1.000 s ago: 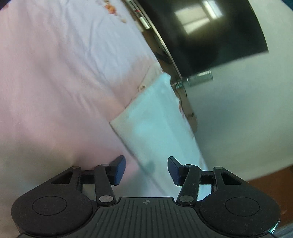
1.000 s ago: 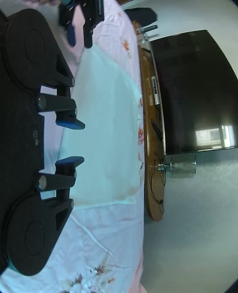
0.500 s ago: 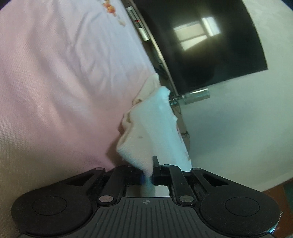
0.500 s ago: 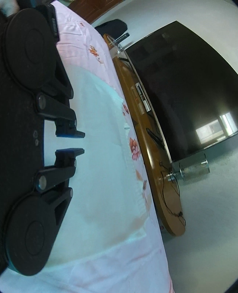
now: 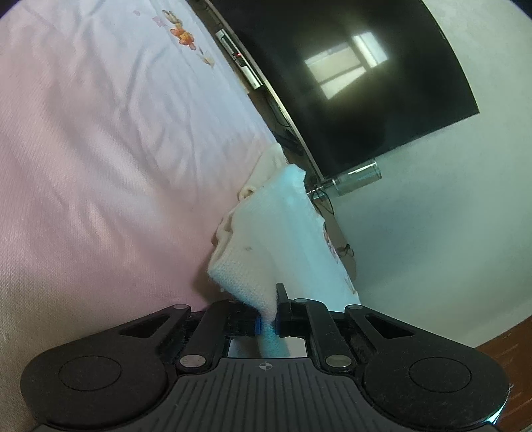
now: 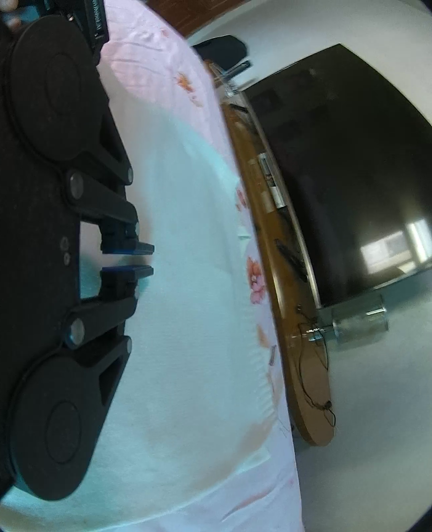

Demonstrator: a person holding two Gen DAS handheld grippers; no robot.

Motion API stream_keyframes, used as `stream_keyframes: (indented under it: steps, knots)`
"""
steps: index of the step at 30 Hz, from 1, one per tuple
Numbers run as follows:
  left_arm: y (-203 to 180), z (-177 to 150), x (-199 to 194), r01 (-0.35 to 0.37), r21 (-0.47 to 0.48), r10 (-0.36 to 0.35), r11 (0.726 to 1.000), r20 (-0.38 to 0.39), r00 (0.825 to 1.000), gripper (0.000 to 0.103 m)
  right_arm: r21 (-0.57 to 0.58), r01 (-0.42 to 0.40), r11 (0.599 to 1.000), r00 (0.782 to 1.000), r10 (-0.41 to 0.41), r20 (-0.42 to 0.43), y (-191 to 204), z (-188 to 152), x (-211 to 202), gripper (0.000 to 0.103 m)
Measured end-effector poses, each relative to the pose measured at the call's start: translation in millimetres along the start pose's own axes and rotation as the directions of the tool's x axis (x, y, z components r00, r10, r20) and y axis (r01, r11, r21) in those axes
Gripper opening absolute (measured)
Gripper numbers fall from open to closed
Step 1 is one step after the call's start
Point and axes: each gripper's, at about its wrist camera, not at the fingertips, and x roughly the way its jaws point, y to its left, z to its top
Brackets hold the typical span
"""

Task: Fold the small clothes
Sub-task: 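Grasp the sweater's other side edge with both grippers and lift it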

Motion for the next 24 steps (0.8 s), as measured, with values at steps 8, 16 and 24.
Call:
stream_keyframes:
  steps: [8,16,24]
  knots:
    - [2.2,10.0,10.1,0.012,-0.037,-0.012,0.999,-0.020,1.000,0.009,0.012,-0.012,1.000,0.999,0.011,0.050,1.6,3.5,-7.2,0.008]
    - [-46.9,4.6,3.4,-0.047,0.311,0.047,0.949,0.008,0.999,0.008,0.097,-0.045,0.994,0.999,0.043,0.024,-16.2,-1.9,2.8,0.002]
    - [-161.0,-19.6,23.6,0.154,0.719,-0.033,0.678,-0.180,0.983,0.008,0.191,-0.088,0.978,0.996,0.079,0.051,-31.0,-1.2,-1.9,0.000]
